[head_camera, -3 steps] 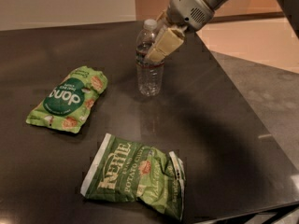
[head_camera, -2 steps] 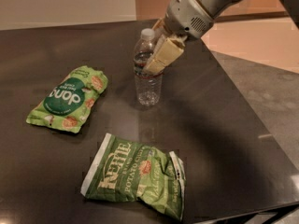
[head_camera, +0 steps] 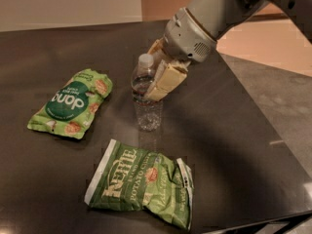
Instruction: Move water bottle near green jalapeno chip bag
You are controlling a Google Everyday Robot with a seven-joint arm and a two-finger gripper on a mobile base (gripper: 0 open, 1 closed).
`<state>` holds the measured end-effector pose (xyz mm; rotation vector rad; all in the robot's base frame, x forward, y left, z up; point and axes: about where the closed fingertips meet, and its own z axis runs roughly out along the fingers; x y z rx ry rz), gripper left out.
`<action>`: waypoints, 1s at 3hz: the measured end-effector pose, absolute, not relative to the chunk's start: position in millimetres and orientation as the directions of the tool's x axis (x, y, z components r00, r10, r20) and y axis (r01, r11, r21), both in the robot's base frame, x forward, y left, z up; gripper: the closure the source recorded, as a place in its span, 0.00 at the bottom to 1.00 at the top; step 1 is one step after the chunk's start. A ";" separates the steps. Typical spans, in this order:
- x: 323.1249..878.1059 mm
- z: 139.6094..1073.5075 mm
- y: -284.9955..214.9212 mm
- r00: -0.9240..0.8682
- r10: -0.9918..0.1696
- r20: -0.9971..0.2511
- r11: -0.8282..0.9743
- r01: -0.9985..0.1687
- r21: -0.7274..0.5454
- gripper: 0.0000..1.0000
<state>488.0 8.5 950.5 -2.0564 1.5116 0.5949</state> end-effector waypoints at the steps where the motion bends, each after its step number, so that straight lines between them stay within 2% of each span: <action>1: 474.2 945.2 12.0 0.304 -0.724 -0.619 -0.272 -0.951 -0.148 0.86; 3: 468.1 937.7 12.0 0.304 -0.720 -0.624 -0.279 -0.950 -0.142 0.39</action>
Offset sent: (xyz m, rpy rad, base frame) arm -0.0259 0.0017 -0.0134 0.0045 0.0079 0.0435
